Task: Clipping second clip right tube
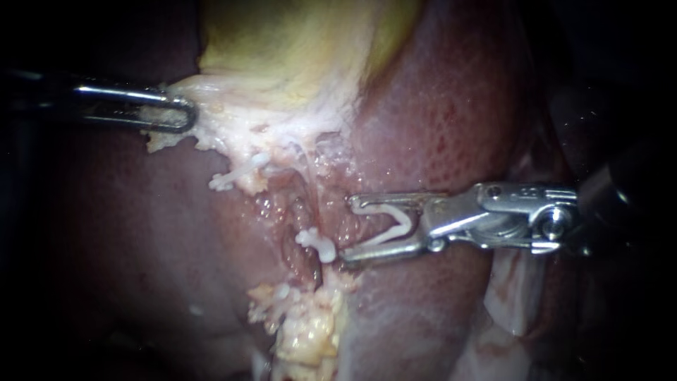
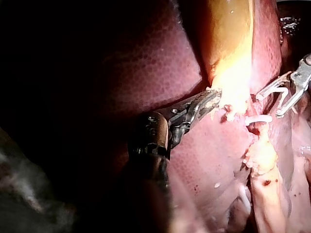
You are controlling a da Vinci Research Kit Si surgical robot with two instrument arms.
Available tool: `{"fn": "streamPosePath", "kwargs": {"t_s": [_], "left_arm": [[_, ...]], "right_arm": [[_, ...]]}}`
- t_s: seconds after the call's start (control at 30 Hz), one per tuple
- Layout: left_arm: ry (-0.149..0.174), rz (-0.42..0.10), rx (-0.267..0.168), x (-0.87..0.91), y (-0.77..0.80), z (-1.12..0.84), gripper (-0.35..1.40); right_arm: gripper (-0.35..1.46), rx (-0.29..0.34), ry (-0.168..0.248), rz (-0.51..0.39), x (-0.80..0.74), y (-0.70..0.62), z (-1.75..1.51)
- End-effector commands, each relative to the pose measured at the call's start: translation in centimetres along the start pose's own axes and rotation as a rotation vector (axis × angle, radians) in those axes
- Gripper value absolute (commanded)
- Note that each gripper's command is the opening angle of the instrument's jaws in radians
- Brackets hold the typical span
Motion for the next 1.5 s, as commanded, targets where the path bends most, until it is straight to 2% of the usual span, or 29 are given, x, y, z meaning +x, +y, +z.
{"fn": "streamPosePath", "kwargs": {"t_s": [0.03,0.17,0.47,0.9,1.2,1.5], "left_arm": [[0.0,0.0,0.001,0.0,0.0,0.0,-0.35],[0.0,0.0,0.002,0.0,0.01,0.01,-0.35],[0.001,-0.001,0.003,0.01,0.01,0.03,-0.35],[0.003,0.005,0.007,0.02,0.03,0.05,-0.35],[0.003,0.005,0.007,0.02,0.03,0.05,-0.35],[0.003,0.005,0.007,0.02,0.03,0.05,-0.35]], "right_arm": [[0.46,0.006,0.008,0.018,0.01,0.01,0.03],[0.46,0.025,0.042,0.082,0.07,0.04,0.15],[0.46,0.047,0.075,0.145,0.14,0.08,0.37],[0.46,0.114,0.09,0.201,0.03,0.08,0.57],[0.46,0.169,0.123,0.204,0.06,-0.09,0.57],[0.45,0.234,0.118,0.19,0.1,-0.28,0.58]]}}
